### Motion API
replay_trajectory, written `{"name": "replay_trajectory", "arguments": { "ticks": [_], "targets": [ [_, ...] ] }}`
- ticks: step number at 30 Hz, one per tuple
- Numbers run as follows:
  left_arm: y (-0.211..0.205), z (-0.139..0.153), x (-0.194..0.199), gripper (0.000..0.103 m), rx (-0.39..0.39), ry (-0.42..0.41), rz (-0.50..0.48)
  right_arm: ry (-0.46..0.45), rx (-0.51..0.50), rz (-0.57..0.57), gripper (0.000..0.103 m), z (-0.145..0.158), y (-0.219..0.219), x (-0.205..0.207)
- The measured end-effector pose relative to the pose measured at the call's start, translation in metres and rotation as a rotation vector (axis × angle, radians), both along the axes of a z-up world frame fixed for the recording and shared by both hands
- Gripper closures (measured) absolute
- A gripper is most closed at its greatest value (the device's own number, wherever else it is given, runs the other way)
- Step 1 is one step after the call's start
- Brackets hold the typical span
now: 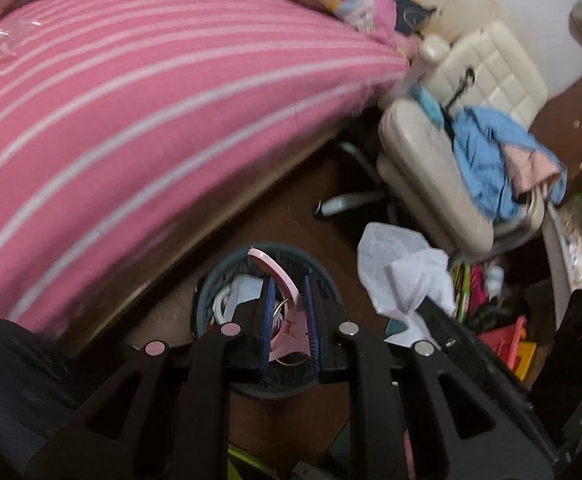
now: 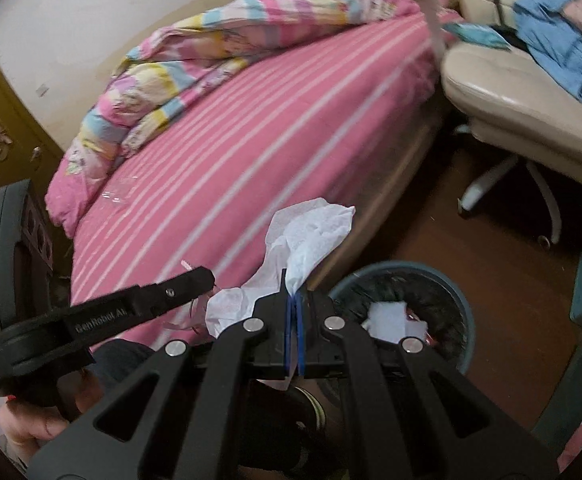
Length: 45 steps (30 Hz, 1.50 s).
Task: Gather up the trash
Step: 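Carry the pink clip with the left tool while the right tool carries the tissue to the bin, then open both tools over the bin to drop the clip and tissue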
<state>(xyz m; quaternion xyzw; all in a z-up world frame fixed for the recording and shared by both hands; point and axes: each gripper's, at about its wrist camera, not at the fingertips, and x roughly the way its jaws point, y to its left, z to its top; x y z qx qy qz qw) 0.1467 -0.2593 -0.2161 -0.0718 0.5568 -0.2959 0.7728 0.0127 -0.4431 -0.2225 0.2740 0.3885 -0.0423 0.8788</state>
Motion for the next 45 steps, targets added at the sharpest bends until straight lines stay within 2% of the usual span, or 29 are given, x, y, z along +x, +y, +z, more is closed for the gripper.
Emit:
{"name": "replay_trajectory", "arguments": {
  "ticks": [12,15,18,23,31,33,34,35,36,38,43,45],
  "targets": [
    [-0.051,-0.087,-0.006,0.088,0.084,0.145,-0.107,0.189,0.022,-0.065,0.101,-0.079,-0.030,-0.010],
    [-0.065,-0.112,-0.006,0.088,0.171,0.115,-0.175,0.229,0.023,-0.067,0.100,-0.097,-0.032,-0.009],
    [-0.073,-0.131,0.001,0.088,0.200,0.153,-0.192,0.283,0.031,-0.061,0.100,-0.119,-0.034,-0.004],
    [-0.081,-0.155,0.010,0.088,0.228,0.189,-0.211,0.332,0.033,-0.056,0.100,-0.141,-0.038,0.005],
    [-0.093,-0.173,0.021,0.088,0.230,0.241,-0.212,0.394,0.046,-0.055,0.097,-0.169,-0.039,0.021],
    [-0.095,-0.175,0.022,0.085,0.233,0.247,-0.214,0.400,0.049,-0.057,0.087,-0.172,-0.039,0.022],
    [-0.096,-0.176,0.022,0.083,0.235,0.249,-0.216,0.400,0.052,-0.062,0.075,-0.173,-0.039,0.022],
    [-0.096,-0.177,0.023,0.078,0.236,0.251,-0.217,0.399,0.056,-0.065,0.068,-0.174,-0.039,0.022],
    [-0.097,-0.177,0.023,0.075,0.238,0.249,-0.215,0.400,0.059,-0.069,0.066,-0.174,-0.039,0.022],
    [-0.097,-0.175,0.023,0.061,0.239,0.240,-0.210,0.404,0.053,-0.087,0.052,-0.174,-0.040,0.020],
    [-0.098,-0.169,0.022,0.034,0.250,0.200,-0.204,0.399,0.055,-0.126,0.032,-0.171,-0.040,0.017],
    [-0.097,-0.166,0.022,0.028,0.251,0.184,-0.201,0.394,0.053,-0.132,0.031,-0.168,-0.040,0.016]
  ]
}}
